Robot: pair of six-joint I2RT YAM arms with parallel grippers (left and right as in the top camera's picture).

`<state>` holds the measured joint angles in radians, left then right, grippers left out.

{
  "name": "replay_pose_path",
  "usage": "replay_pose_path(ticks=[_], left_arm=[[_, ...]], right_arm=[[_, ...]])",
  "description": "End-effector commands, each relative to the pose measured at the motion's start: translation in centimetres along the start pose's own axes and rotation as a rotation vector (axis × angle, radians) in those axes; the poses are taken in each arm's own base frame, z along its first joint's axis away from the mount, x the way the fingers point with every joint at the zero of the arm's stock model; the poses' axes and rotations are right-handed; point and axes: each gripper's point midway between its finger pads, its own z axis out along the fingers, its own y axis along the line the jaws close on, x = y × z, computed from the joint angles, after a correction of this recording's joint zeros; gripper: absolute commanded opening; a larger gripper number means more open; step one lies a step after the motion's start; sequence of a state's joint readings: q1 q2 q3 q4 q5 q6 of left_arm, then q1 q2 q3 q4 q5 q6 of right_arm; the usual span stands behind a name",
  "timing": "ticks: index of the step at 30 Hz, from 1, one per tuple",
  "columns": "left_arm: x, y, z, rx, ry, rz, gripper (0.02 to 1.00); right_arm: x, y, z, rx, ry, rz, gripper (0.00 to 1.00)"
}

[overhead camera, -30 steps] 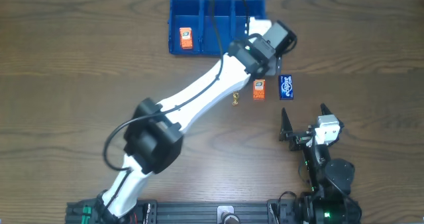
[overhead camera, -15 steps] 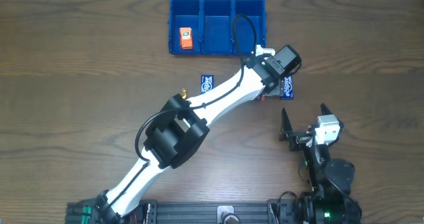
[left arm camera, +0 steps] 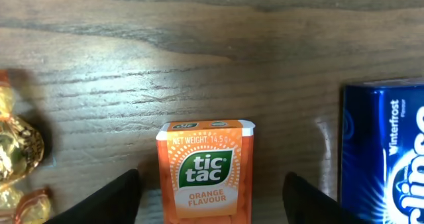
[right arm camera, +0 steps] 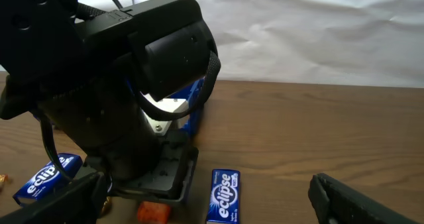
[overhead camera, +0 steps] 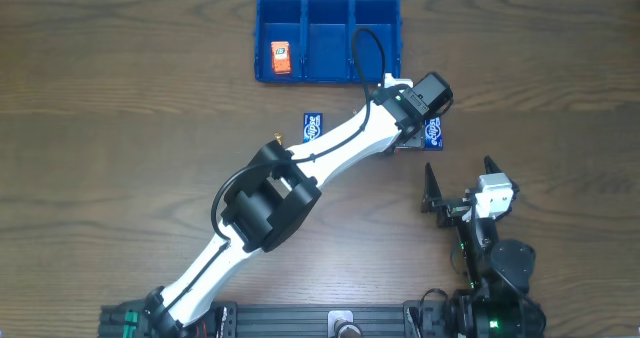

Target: Sort Candies Into Trays

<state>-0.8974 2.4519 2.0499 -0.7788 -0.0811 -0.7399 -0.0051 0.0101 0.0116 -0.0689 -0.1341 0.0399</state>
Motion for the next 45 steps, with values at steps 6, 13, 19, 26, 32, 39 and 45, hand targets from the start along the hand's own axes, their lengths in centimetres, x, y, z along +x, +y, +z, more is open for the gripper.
replay_pose_path(ticks=[6,13,19,26,32,39,45], left_arm=[[0.1,1.0,1.1,-0.040,0.008,0.009,0.454],[0.2,1.1,1.1,-0.045,0.009,0.009,0.349],[0.1,1.1,1.1,-0.047,0.006,0.010,0.281],[-2.6,1.4,-0.9,-0.031,-0.046,-0.001,0.270],[-8.7,3.4,-7.8,-0.034,-0.188,-0.018,0.261],[-16.4,11.8,-18.9,-0.053,-0.376,-0.075,0.251],[-18.7,18.0,-20.2,-0.102,-0.383,-0.126,0.244]], right_arm=[[0.1,-0.2,0.0,0.008,-0.001,-0.011,0.998],[0.1,-0.2,0.0,0.008,-0.001,-0.011,0.998],[0.1,-0.2,0.0,0.008,-0.001,-0.011,0.998],[0.1,-0.2,0.0,0.008,-0.001,-0.011,0.998],[0.1,-0.2,0.0,0.008,-0.001,-0.011,0.998],[0.1,-0.2,0.0,0.008,-0.001,-0.011,0.998],[0.1,-0.2,0.0,0.008,-0.001,-0.011,0.998]])
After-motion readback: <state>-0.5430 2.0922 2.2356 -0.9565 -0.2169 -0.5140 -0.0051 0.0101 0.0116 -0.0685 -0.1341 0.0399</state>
